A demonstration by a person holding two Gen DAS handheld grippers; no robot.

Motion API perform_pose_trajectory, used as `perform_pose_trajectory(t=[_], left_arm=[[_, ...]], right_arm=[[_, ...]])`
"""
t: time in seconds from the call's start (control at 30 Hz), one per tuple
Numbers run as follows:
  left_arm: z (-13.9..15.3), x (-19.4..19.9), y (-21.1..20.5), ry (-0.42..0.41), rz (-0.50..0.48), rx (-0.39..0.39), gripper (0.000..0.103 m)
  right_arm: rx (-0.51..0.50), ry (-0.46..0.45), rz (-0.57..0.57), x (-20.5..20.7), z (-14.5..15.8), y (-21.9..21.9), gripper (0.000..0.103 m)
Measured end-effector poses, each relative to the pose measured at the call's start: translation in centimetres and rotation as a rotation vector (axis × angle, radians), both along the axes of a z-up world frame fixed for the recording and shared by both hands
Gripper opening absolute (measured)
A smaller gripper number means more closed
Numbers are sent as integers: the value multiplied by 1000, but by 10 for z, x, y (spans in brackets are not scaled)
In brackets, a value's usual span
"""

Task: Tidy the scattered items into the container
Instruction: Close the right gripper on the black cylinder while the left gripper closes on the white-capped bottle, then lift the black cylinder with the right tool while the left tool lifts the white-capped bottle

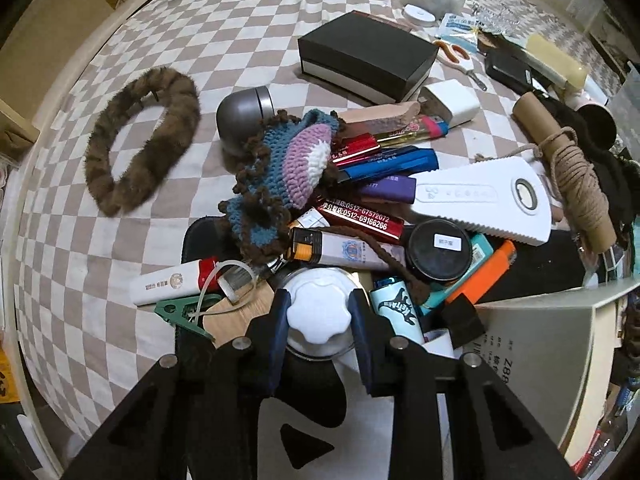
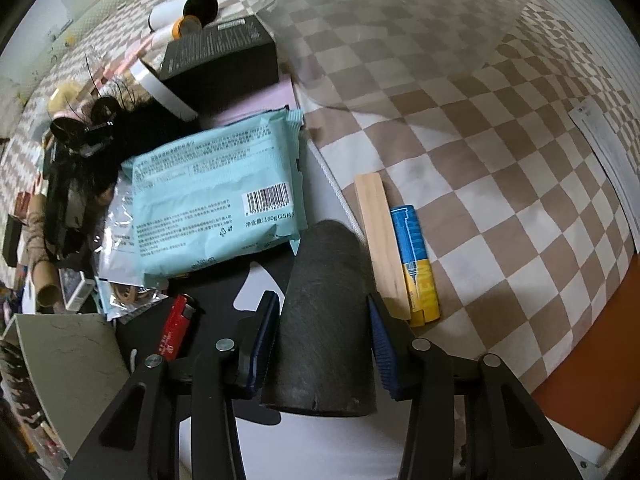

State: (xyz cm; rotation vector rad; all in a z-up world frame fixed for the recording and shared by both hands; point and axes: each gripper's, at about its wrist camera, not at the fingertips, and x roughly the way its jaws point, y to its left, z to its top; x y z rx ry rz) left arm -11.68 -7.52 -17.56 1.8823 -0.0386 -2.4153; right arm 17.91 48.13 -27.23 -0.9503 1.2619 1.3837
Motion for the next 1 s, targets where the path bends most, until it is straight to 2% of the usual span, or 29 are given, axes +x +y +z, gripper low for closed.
perform_pose_trajectory(t=[0.13, 0.27, 0.4, 0.43, 0.47, 0.5, 0.67, 0.77, 0.8, 0.83, 0.87, 0.9, 1.0], left_arm=[[8, 4, -4, 22, 10, 19, 30], [16, 7, -11, 44, 29, 38, 30], [27, 12, -16, 72, 43, 57, 30], [28, 12, -16, 77, 45, 60, 30], [30, 13, -17, 82, 47, 64, 30], [31, 14, -17, 85, 48, 68, 30], [33, 18, -14, 89, 36, 64, 30], [34, 20, -13, 90, 31, 68, 30], [34, 20, -13, 91, 31, 72, 30], [34, 20, -14, 91, 33, 75, 30], [34, 20, -15, 90, 34, 75, 30], [34, 19, -16, 90, 36, 74, 30], [34, 19, -17, 88, 43, 76, 30]], right_arm=[[22, 24, -20, 7, 34, 7, 45], [44, 73, -33, 1, 30, 6, 43], [73, 109, -17, -9, 42, 1, 41], [78, 118, -13, -11, 44, 1, 35], [81, 129, -13, -13, 45, 3, 16], [83, 139, -16, -14, 45, 4, 12], [83, 63, 10, -29, 43, 4, 13], [92, 83, 26, -33, 47, -2, 13], [107, 91, 28, -34, 51, -4, 17], [122, 92, 31, -35, 55, -5, 25], [138, 84, 34, -36, 60, -7, 63], [152, 75, 44, -38, 63, -10, 94], [147, 61, 112, -50, 66, -18, 95]])
